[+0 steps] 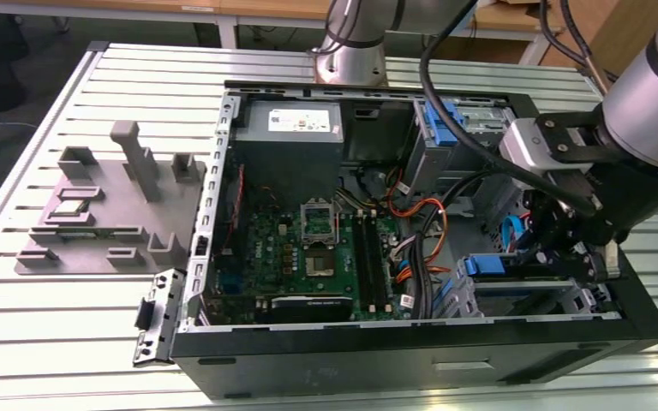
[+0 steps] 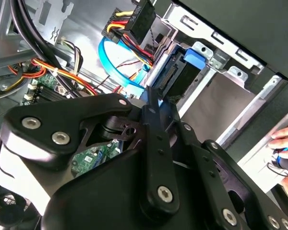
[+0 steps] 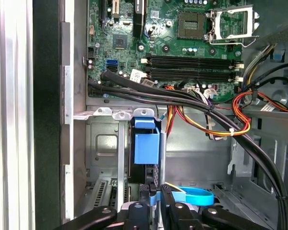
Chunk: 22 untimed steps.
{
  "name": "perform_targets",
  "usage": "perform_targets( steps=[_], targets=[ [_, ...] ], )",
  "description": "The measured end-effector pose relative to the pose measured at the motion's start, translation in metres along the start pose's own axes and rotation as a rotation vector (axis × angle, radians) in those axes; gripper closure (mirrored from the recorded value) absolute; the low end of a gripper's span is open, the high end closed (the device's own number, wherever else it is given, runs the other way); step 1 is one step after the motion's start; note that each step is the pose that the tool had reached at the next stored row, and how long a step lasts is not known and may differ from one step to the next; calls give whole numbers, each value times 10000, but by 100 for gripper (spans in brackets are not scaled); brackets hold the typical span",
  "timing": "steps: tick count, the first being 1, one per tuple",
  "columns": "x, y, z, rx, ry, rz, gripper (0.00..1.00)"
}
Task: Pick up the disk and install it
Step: 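Insert the first disk wire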
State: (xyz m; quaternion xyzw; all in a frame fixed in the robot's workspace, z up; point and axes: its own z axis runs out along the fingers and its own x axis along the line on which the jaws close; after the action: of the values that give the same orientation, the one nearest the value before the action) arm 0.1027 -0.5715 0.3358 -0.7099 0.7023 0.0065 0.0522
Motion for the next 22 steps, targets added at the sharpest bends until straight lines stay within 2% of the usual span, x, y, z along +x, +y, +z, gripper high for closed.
perform_targets(
  steps=[11,17,18,19,21,22],
  targets=[
    [-21,-17,-257,0,8,-1,76],
    [-22,-17,-263,-3,6,0,76],
    [-22,-19,-264,-55,7,3,76],
    [-21,-22,-264,-180,8,14,76],
    [-21,-31,-261,-508,2,42,76],
    [-22,-31,-261,-553,2,46,76]
  ],
)
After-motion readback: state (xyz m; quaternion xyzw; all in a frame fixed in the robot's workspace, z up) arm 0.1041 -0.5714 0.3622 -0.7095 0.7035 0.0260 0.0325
